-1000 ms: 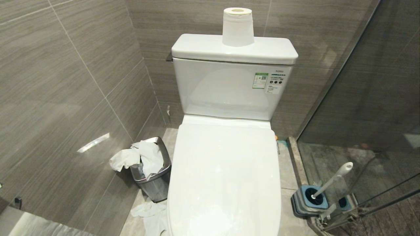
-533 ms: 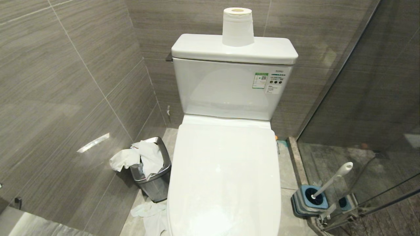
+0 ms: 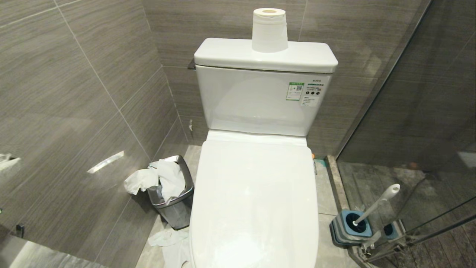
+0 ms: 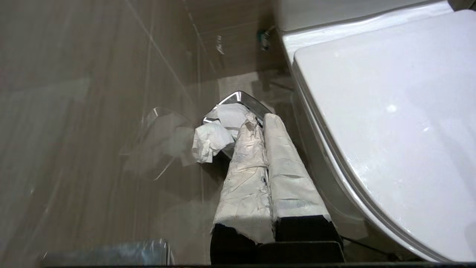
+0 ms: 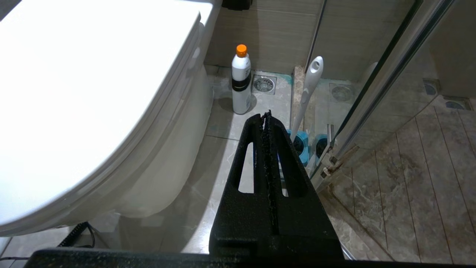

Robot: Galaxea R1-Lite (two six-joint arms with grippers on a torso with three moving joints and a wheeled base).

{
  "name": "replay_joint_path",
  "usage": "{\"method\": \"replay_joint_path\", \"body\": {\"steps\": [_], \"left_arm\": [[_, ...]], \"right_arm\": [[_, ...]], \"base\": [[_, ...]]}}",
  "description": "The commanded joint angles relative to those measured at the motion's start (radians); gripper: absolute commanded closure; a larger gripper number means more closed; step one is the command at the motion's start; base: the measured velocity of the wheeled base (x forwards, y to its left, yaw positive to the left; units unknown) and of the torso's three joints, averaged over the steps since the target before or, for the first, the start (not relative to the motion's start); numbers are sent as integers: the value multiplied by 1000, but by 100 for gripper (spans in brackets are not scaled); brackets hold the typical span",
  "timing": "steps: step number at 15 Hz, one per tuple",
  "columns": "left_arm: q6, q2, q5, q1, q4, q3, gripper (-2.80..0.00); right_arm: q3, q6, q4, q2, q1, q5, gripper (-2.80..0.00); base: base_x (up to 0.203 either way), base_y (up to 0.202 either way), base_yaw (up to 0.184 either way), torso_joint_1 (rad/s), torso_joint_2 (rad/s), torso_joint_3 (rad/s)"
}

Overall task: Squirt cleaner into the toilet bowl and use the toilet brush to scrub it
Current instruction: Use the left hand to lift the toilet lid slightly

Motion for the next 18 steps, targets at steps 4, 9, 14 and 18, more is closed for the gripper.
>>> {"method": "replay_joint_path", "body": {"steps": [4, 9, 14, 18], "left_arm": [[2, 316, -17, -5, -38, -79, 0], [1, 592, -68, -4, -120, -200, 0], [-28, 748, -255, 2, -119, -256, 0], [-213, 818, -433, 9, -121, -242, 0]], "right_arm": [[1, 0, 0, 1, 0, 0, 0], [1, 0, 1, 1, 0, 1, 0], [0, 0, 0, 1, 0, 0, 0], [1, 0, 0, 1, 0, 0, 0]], "base": [[0, 0, 0, 0, 0, 0], [0, 0, 0, 0, 0, 0], [0, 0, 0, 0, 0, 0], [0, 0, 0, 0, 0, 0]]}}
